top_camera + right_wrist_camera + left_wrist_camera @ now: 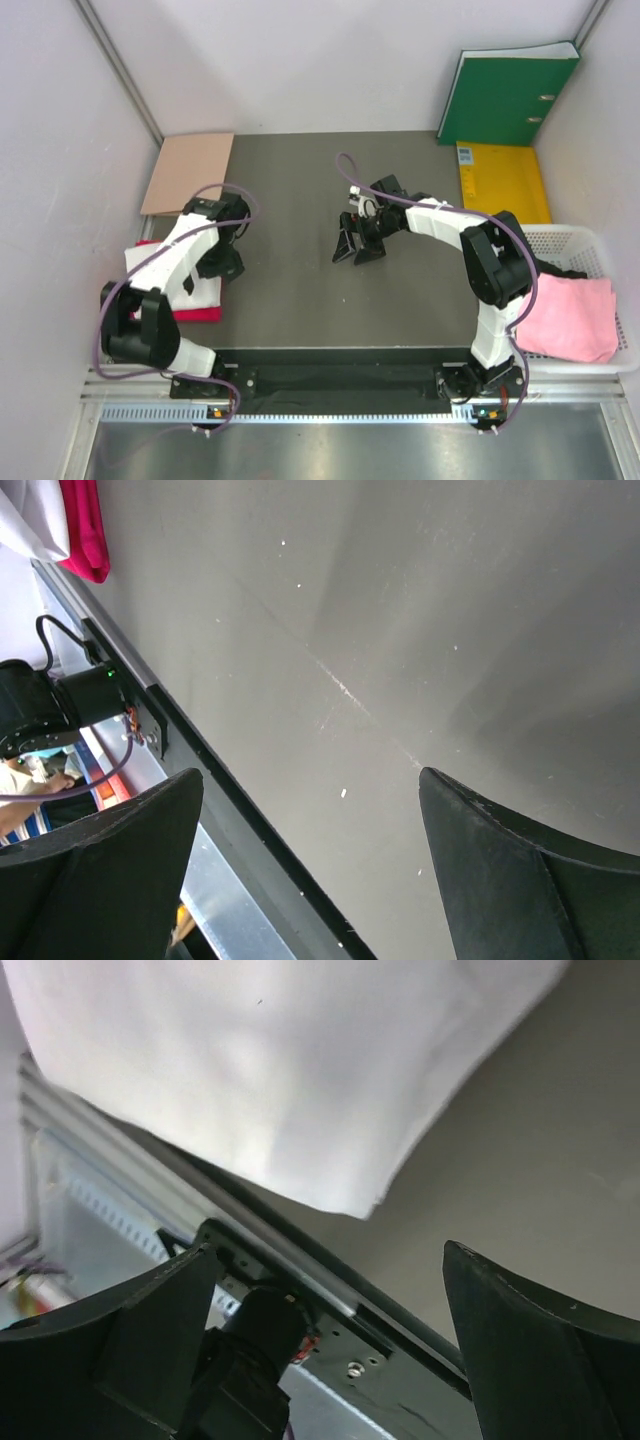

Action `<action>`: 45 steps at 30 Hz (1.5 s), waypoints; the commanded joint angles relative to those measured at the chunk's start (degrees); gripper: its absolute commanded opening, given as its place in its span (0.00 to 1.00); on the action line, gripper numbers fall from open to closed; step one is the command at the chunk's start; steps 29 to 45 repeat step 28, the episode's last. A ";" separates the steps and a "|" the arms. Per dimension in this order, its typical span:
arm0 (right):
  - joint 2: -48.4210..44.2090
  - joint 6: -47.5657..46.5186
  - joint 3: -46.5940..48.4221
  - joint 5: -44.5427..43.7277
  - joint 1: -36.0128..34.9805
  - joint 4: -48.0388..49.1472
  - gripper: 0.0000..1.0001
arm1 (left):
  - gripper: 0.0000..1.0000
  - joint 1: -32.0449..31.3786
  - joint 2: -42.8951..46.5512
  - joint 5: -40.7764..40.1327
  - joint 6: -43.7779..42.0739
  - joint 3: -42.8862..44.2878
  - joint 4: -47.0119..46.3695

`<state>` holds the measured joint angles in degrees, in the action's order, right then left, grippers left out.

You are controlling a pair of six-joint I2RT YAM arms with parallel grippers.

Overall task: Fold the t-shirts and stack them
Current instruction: Put the neatly folded tshirt into the corner of the board with the left arm

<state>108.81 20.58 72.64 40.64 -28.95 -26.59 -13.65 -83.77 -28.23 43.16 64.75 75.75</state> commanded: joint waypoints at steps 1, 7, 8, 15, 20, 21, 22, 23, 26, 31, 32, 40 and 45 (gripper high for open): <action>-0.80 -0.98 0.04 0.75 0.82 0.84 0.89 | 0.99 -0.59 10.54 7.36 -3.85 3.72 -4.35; -1.50 -0.89 -0.57 -0.04 1.26 1.01 0.89 | 0.99 -0.59 16.97 23.55 -6.60 -2.61 -22.88; -1.67 -0.80 -0.83 -0.39 1.79 1.01 0.89 | 0.99 -0.59 16.36 27.92 -6.33 -3.22 -24.75; -5.01 -1.06 -1.63 -4.25 6.01 0.49 0.91 | 0.99 -3.13 6.35 35.52 -9.48 0.89 -29.34; -9.23 -4.05 -1.89 -12.49 10.39 -2.68 0.96 | 0.99 -6.03 -5.41 38.51 -13.01 9.40 -28.20; -10.19 -4.40 -2.15 -14.43 11.10 -3.64 0.98 | 0.99 -6.73 -7.10 38.16 -13.45 10.91 -27.94; -12.64 -5.28 -2.41 -16.37 11.80 -3.91 1.00 | 0.99 -7.35 -8.59 37.72 -13.88 12.31 -27.76; -14.05 -5.81 -3.11 -20.30 13.12 -4.26 1.00 | 0.99 -8.57 -11.39 37.81 -14.32 15.03 -27.58; -19.50 -8.27 -4.00 -27.43 15.49 -5.31 1.00 | 0.99 -11.47 -14.66 39.56 -17.66 18.38 -29.95; -22.66 -9.67 -4.17 -29.65 16.81 -6.01 1.00 | 0.99 -12.27 -17.29 39.22 -18.63 20.40 -30.92; -22.66 -9.67 -4.17 -29.65 16.81 -6.01 1.00 | 0.99 -12.27 -17.29 39.22 -18.63 20.40 -30.92; -22.66 -9.67 -4.17 -29.65 16.81 -6.01 1.00 | 0.99 -12.27 -17.29 39.22 -18.63 20.40 -30.92; -22.66 -9.67 -4.17 -29.65 16.81 -6.01 1.00 | 0.99 -12.27 -17.29 39.22 -18.63 20.40 -30.92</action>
